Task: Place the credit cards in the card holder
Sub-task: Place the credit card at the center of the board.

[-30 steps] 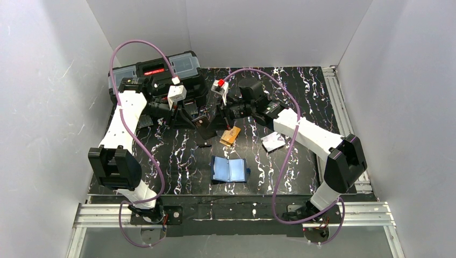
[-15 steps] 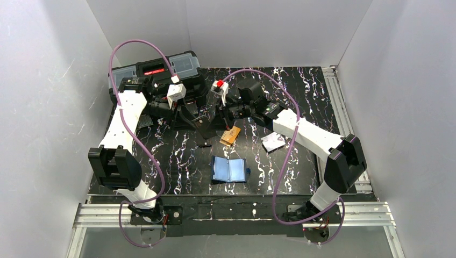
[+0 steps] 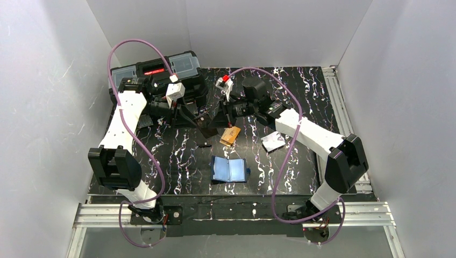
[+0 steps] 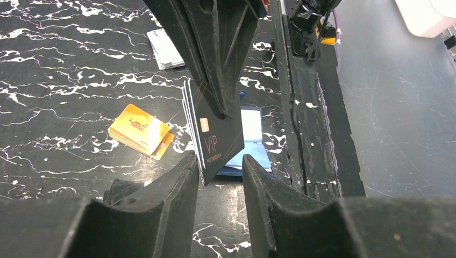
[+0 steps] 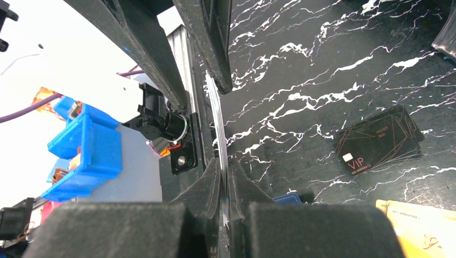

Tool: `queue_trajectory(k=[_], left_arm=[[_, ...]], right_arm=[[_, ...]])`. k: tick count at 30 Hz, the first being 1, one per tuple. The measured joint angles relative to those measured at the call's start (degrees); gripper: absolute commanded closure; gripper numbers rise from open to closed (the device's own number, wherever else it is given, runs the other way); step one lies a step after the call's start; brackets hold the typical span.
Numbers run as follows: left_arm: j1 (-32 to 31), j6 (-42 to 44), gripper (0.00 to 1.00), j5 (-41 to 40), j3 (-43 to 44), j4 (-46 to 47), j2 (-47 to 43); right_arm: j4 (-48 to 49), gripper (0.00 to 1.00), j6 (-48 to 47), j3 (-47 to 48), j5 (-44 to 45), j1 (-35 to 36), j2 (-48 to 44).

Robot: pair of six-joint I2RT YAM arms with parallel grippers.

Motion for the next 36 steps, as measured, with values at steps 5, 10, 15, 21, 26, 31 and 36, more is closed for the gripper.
queue_trajectory(k=[5, 10, 15, 21, 26, 31, 36], left_arm=[[0.02, 0.02, 0.69, 0.48, -0.74, 0.74, 0.00], [0.15, -0.04, 0.69, 0.66, -0.74, 0.87, -0.17], [0.28, -0.04, 0.69, 0.63, -0.76, 0.92, -0.31], [0.35, -0.07, 0.69, 0.07, -0.98, 1.07, -0.31], [0.35, -0.13, 0.70, -1.01, -1.36, 0.87, -0.31], [0.31, -0.28, 0.71, -1.14, -1.99, 0.35, -0.31], [-0.07, -1.22, 0.50, -0.92, -3.02, -0.61, -0.31]], right_arm=[[2.75, 0.99, 2.78, -1.20, -0.94, -0.79, -0.24], [4.46, 0.99, 4.50, -1.75, -0.98, -0.92, -0.57], [5.33, 0.99, 5.92, -1.75, -0.92, -1.18, -0.57], [7.48, 0.99, 8.26, -1.75, -0.37, -1.99, -0.57], [10.75, 0.99, 9.84, -1.75, 1.33, -2.78, -0.57], [14.84, 0.99, 11.65, -1.75, 2.80, -3.17, -0.57], [17.05, 0.99, 12.68, -1.75, 2.95, -3.26, -0.55]])
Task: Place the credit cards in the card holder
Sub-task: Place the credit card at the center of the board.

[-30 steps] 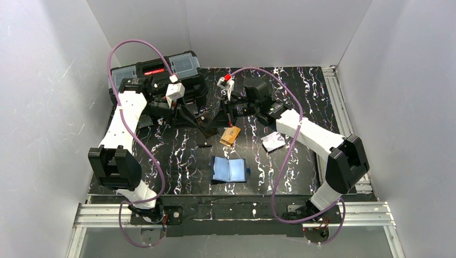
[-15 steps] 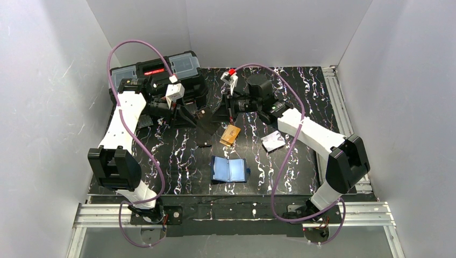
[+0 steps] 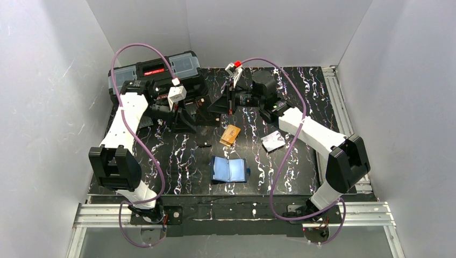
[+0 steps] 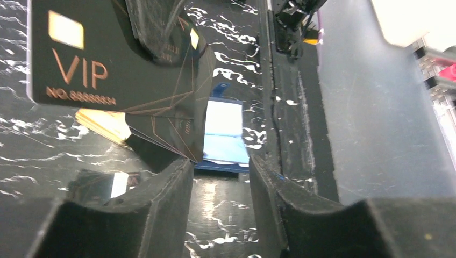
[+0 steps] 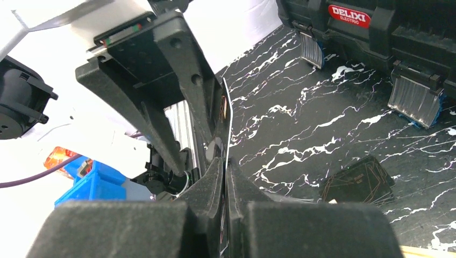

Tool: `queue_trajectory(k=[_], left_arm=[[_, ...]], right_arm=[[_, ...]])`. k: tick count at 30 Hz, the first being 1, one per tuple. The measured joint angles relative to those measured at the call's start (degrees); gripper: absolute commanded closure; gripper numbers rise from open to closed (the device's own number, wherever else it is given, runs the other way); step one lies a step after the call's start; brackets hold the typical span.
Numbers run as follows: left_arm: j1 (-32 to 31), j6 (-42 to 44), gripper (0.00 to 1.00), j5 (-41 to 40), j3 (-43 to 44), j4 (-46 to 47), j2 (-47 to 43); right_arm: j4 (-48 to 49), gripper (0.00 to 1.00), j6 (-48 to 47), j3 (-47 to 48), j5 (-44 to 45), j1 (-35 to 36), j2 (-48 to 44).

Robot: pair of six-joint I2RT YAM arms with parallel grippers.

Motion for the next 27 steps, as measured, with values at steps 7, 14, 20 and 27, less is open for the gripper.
queue_trajectory(k=[7, 14, 20, 27], left_arm=[[0.13, -7.06, 0.39, 2.36, -2.69, 0.96, -0.02], [1.55, -16.46, 0.44, 0.15, -9.18, 13.40, 0.37], [3.54, -21.20, 0.39, -1.51, -10.08, 20.02, 1.40], [3.69, -23.76, 0.31, -1.20, -11.23, 22.56, 2.95]], right_arm=[[1.09, 0.99, 0.04, 0.00, -0.11, -0.35, 0.57], [2.25, 0.99, 0.11, 0.00, -0.68, -0.46, 5.49], [2.75, 0.99, 0.63, 0.00, -1.53, -0.48, 10.45], [8.35, 0.99, 4.17, -0.04, -4.70, -0.48, 11.37]])
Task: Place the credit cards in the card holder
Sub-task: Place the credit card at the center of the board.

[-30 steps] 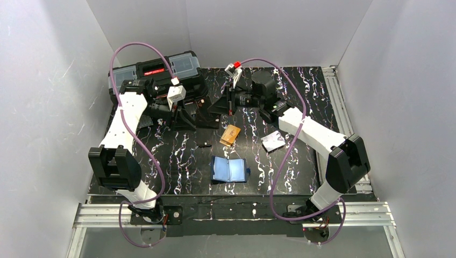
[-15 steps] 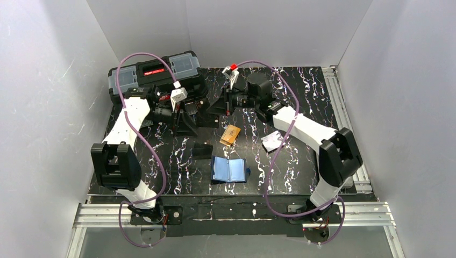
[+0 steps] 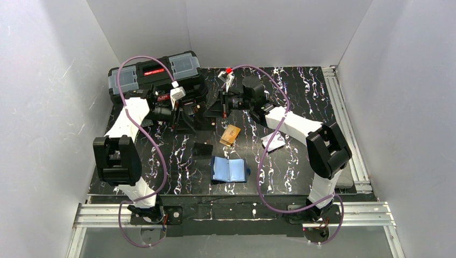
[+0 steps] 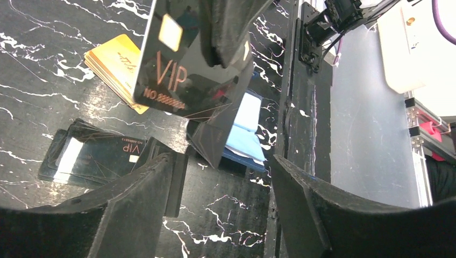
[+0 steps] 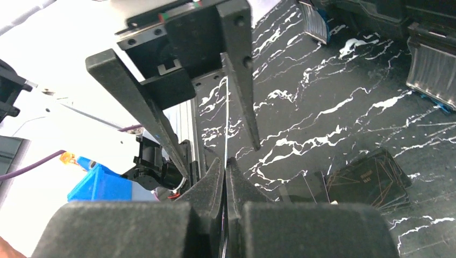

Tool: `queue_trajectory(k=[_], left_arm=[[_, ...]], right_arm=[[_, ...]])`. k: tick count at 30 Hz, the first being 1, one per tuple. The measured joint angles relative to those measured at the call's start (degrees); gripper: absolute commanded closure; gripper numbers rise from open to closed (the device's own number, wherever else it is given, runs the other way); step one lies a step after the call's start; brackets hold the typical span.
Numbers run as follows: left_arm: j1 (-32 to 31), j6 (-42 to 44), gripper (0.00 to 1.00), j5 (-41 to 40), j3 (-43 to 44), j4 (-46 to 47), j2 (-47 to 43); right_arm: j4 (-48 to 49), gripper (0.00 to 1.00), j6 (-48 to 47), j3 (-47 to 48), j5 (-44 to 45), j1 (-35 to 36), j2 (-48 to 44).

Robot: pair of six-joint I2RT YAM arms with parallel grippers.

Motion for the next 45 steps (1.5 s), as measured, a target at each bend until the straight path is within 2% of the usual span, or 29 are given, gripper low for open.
queue_trajectory(k=[4, 8, 12, 15, 16, 21, 30, 32, 37, 45], left_arm=[[0.00, -0.61, 0.30, 0.20, -0.63, 0.22, 0.50], [0.00, -2.86, 0.39, 1.46, -0.70, 1.46, 0.52], [0.00, -4.63, 0.56, 3.52, -0.68, 1.84, 1.07], [0.00, -5.64, 0.95, 4.85, -0.68, 1.86, 2.45], [0.00, -5.53, 0.97, 5.14, -0.66, 1.86, 2.56], [-0.15, 0.90, 1.00, 4.50, -0.24, -3.39, 2.56], [-0.13, 5.68, 1.00, -3.63, -6.45, -3.23, 3.28], [-0.13, 6.08, 0.96, -4.81, -6.99, -2.99, 3.30], [-0.17, 1.70, 0.95, -8.41, -9.86, 3.34, 2.93], [-2.86, -10.25, 0.90, -21.75, -14.95, 20.48, 1.86]], right_arm=[[3.45, 0.99, 1.95, -0.92, -1.33, -0.02, 0.00], [5.84, 0.99, 3.87, -0.98, -2.80, -0.02, 0.00], [9.27, 0.99, 6.45, -0.98, -4.09, 0.02, 0.28], [12.04, 0.99, 8.61, -0.98, -4.98, 0.48, 1.66], [12.24, 0.99, 9.33, -0.98, -5.22, 0.68, 2.23], [12.13, 0.99, 9.42, -1.75, -4.31, 0.39, 2.36], [10.80, 0.97, 7.39, -5.22, -2.99, -3.21, 2.25], [9.55, 0.98, 6.58, -5.44, -2.69, -3.28, 2.25], [6.75, 0.99, 4.63, -6.80, -2.01, -3.28, 0.96], [-5.42, 0.99, 1.62, -16.68, 1.03, -3.28, -8.46]])
